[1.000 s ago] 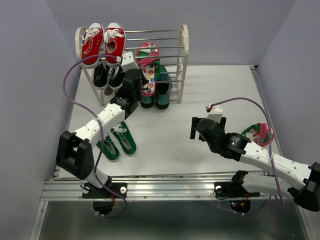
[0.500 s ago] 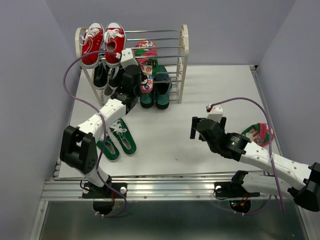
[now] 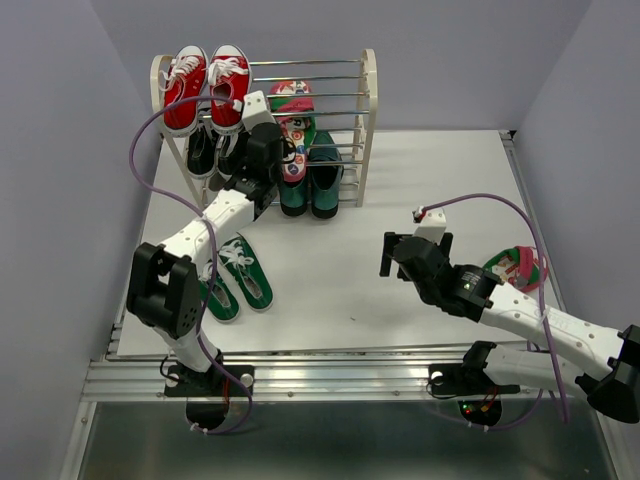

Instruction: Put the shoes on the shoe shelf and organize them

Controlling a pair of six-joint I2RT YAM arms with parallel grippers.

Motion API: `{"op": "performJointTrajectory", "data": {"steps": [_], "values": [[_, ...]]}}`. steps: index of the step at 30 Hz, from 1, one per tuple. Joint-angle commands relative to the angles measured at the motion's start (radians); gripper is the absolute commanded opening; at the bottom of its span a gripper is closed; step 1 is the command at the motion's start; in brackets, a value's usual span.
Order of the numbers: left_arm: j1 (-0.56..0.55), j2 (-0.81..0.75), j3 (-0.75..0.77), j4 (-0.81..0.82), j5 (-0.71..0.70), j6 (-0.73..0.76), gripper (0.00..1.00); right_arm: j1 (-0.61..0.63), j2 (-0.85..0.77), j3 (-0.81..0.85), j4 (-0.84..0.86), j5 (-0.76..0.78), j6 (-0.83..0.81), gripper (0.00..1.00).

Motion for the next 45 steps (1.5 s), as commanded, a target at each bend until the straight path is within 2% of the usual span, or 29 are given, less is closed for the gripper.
{"op": "performJointTrajectory", "data": {"steps": [1,6,9,21,22,25,27,28,38,45], "values": [[0.01,-0.004,0.098,0.084,-0.017,-0.013,0.0,-0.003,-0.003,0.054,0.041,0.026,-0.002,1.0],[0.016,0.013,0.114,0.076,-0.003,0.002,0.0,-0.003,-0.009,0.052,0.042,0.023,0.001,1.0],[0.016,0.021,0.119,0.069,-0.014,0.005,0.08,-0.003,-0.011,0.048,0.041,0.02,-0.005,1.0],[0.022,0.036,0.12,0.042,-0.068,-0.015,0.09,-0.003,-0.031,0.039,0.039,0.012,0.001,1.0],[0.023,0.041,0.122,0.039,-0.066,-0.015,0.11,-0.003,-0.036,0.037,0.039,0.012,0.001,1.0],[0.022,0.044,0.122,0.026,-0.08,-0.024,0.33,-0.003,-0.04,0.034,0.038,0.006,0.006,1.0],[0.022,0.042,0.122,0.024,-0.083,-0.027,0.38,-0.003,-0.045,0.031,0.038,0.006,0.011,1.0],[0.022,0.042,0.122,0.019,-0.083,-0.032,0.47,-0.003,-0.045,0.029,0.038,0.006,0.012,1.0],[0.022,0.009,0.109,-0.001,-0.08,-0.047,0.6,-0.003,-0.049,0.031,0.035,-0.011,0.018,1.0],[0.022,-0.036,0.079,-0.008,-0.012,-0.056,0.68,-0.003,-0.052,0.039,0.005,-0.014,0.049,1.0]]}}
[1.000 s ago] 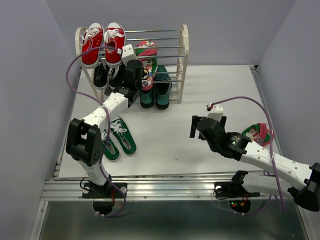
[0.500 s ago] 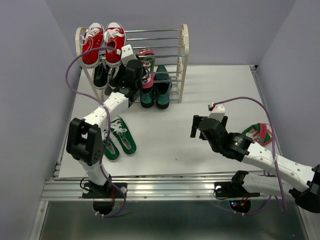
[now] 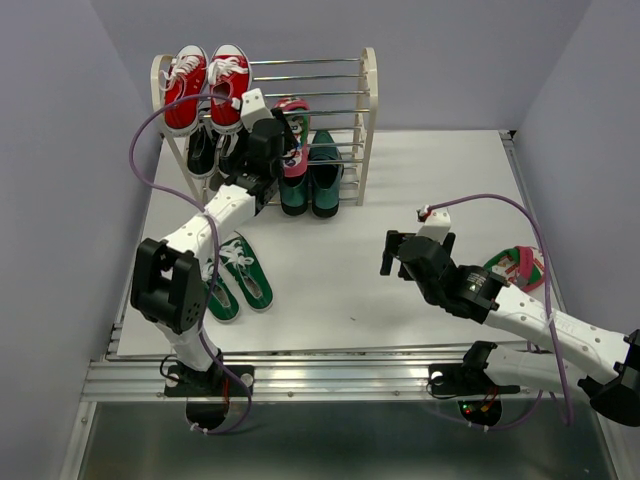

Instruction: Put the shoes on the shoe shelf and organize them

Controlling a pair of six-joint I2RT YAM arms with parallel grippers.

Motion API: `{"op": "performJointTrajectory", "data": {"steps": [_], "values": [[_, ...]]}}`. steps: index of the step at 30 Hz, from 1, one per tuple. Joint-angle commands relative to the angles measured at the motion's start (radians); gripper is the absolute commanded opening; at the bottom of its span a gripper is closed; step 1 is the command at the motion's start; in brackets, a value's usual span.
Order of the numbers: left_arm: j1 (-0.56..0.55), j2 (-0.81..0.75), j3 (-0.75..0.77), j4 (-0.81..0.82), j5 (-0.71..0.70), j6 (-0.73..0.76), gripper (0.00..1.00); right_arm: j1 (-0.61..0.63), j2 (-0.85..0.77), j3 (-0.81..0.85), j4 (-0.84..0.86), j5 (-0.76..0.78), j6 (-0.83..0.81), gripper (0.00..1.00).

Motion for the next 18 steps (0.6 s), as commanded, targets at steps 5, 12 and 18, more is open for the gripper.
{"op": "performJointTrajectory", "data": {"steps": [5,12,18], "values": [[0.007,-0.139,-0.028,0.036,0.038,-0.053,0.7,-0.003,-0.03,0.035,-0.033,-0.007,0.073,1.0],[-0.019,-0.254,-0.135,0.031,0.078,-0.101,0.7,-0.003,-0.055,0.026,-0.079,-0.024,0.116,1.0],[-0.073,-0.349,-0.235,0.007,0.075,-0.118,0.71,-0.003,-0.037,0.013,-0.16,0.003,0.231,1.0]]}}
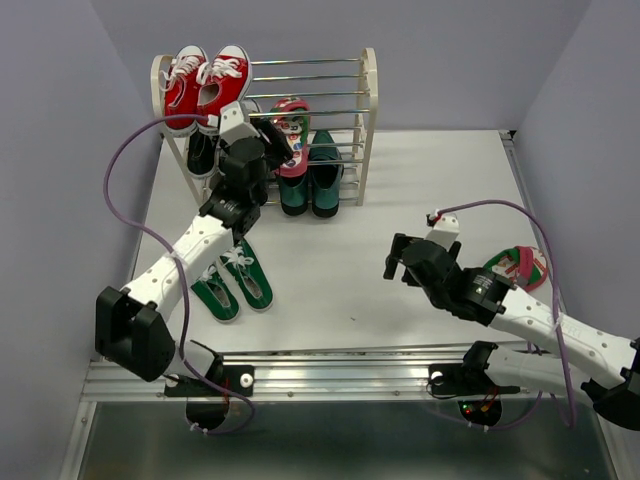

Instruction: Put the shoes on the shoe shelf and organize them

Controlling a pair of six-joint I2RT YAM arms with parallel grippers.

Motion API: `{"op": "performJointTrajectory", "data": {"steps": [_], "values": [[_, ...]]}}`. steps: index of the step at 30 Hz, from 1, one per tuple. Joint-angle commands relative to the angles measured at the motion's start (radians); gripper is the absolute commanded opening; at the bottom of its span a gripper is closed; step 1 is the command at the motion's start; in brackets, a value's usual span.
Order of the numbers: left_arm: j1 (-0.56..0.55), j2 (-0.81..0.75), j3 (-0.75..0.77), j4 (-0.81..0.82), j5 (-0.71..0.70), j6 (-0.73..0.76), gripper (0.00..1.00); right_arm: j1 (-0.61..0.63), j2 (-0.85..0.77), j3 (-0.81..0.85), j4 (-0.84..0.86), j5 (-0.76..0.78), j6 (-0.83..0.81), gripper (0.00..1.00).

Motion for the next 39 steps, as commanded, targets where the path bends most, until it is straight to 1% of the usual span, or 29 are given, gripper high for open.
{"op": "performJointTrajectory", "data": {"steps": [1,4,6,8,9,10,11,13,14,17,18,19,20,23,24,30,34,37,39], "values": [[-0.054,-0.094,-0.077,0.004,0.001,-0.034,0.71,-0.003,0.007,0.011,-0.091,0.046,0.124,1.0],[-0.082,-0.147,-0.12,-0.02,0.001,-0.059,0.71,-0.067,0.009,-0.018,-0.105,0.046,0.158,1.0],[-0.121,-0.207,-0.168,-0.053,0.007,-0.078,0.71,-0.131,0.013,-0.06,-0.108,0.005,0.174,1.0],[-0.172,-0.263,-0.2,-0.106,0.014,-0.089,0.72,-0.281,0.013,-0.101,-0.109,-0.016,0.177,1.0],[-0.19,-0.297,-0.223,-0.135,0.017,-0.095,0.86,-0.321,0.01,-0.113,-0.109,-0.021,0.177,1.0],[-0.21,-0.297,-0.223,-0.135,0.025,-0.1,0.86,-0.36,0.004,-0.121,-0.109,-0.029,0.172,1.0],[-0.25,-0.323,-0.247,-0.149,0.039,-0.102,0.99,-0.398,-0.005,-0.127,-0.109,-0.03,0.157,1.0],[-0.292,-0.36,-0.295,-0.158,0.05,-0.129,0.99,-0.473,-0.011,-0.138,-0.109,-0.038,0.135,1.0],[-0.313,-0.368,-0.31,-0.165,0.056,-0.144,0.99,-0.539,-0.013,-0.138,-0.109,-0.053,0.111,1.0],[-0.375,-0.395,-0.359,-0.171,0.08,-0.18,0.99,-0.627,-0.011,-0.14,-0.111,-0.059,0.086,1.0],[-0.388,-0.398,-0.367,-0.175,0.083,-0.18,0.99,-0.688,-0.008,-0.138,-0.108,-0.066,0.083,1.0],[-0.414,-0.403,-0.37,-0.186,0.079,-0.187,0.99,-0.713,0.005,-0.138,-0.108,-0.066,0.082,1.0],[-0.427,-0.409,-0.381,-0.206,0.077,-0.204,0.99,-0.769,0.012,-0.137,-0.108,-0.069,0.082,1.0],[-0.462,-0.425,-0.415,-0.223,0.082,-0.239,0.99,-0.849,0.042,-0.137,-0.106,-0.052,0.094,1.0],[-0.47,-0.429,-0.424,-0.226,0.089,-0.246,0.99,-0.901,0.048,-0.135,-0.103,-0.053,0.091,1.0],[-0.493,-0.471,-0.472,-0.231,0.088,-0.266,0.99,-1.019,0.088,-0.134,-0.088,0.016,0.12,1.0],[-0.493,-0.478,-0.469,-0.266,0.067,-0.253,0.99,-1.052,0.14,-0.15,-0.051,0.066,0.134,1.0],[-0.494,-0.477,-0.472,-0.267,0.053,-0.252,0.99,-1.081,0.196,-0.164,-0.027,0.065,0.131,1.0],[-0.494,-0.472,-0.472,-0.269,0.063,-0.25,0.99,-1.095,0.226,-0.189,0.027,0.057,0.108,1.0]]}}
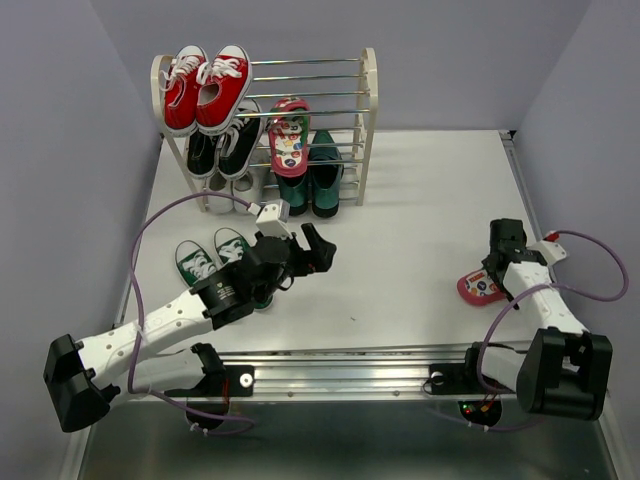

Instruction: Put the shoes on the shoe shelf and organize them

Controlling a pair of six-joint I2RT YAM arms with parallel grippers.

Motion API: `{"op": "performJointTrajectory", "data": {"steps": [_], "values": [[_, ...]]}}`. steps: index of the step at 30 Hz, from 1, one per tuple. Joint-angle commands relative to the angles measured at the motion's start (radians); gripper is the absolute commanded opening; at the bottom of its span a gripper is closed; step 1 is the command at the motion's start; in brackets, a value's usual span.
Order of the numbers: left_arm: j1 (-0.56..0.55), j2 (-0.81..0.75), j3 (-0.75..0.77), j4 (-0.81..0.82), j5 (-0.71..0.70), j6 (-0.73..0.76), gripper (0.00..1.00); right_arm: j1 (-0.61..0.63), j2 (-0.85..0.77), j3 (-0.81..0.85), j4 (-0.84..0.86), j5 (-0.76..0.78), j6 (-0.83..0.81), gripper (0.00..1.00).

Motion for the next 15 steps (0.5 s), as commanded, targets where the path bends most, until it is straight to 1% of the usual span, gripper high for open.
{"op": "performJointTrajectory", "data": {"steps": [1,3,4,8,9,10,11,12,13,14,15], "values": [[-0.005,-0.011,-0.004,0.003,-0.014,0.003,0.99,-0.042,0.039,-0.035,0.116,0.03,-0.026,1.0],[-0.005,0.001,-0.001,0.0,-0.008,0.001,0.99,-0.042,0.059,-0.032,0.141,0.007,-0.053,0.99],[-0.004,0.01,0.0,-0.004,-0.004,0.0,0.99,-0.042,0.061,-0.03,0.149,0.007,-0.056,0.98],[-0.005,0.022,0.0,-0.02,-0.008,-0.018,0.99,-0.042,0.058,-0.036,0.187,-0.019,-0.096,0.88],[-0.005,0.022,-0.001,-0.023,-0.014,-0.022,0.99,-0.042,0.062,-0.035,0.192,-0.022,-0.102,0.84],[-0.005,0.019,-0.003,-0.026,-0.017,-0.023,0.99,-0.051,0.069,-0.032,0.198,-0.025,-0.108,0.77],[-0.004,0.013,-0.003,-0.036,-0.024,-0.026,0.99,-0.051,0.082,-0.029,0.202,-0.025,-0.116,0.63],[-0.005,0.009,-0.006,-0.041,-0.031,-0.034,0.99,-0.051,0.09,-0.022,0.205,-0.024,-0.119,0.57],[-0.005,0.004,-0.009,-0.044,-0.036,-0.037,0.99,-0.051,0.096,-0.018,0.207,-0.024,-0.122,0.48],[-0.005,-0.01,-0.015,-0.05,-0.039,-0.042,0.99,-0.051,0.102,-0.016,0.212,-0.025,-0.128,0.34],[-0.005,-0.017,-0.02,-0.053,-0.044,-0.043,0.99,-0.051,0.108,-0.015,0.212,-0.024,-0.132,0.26]]}}
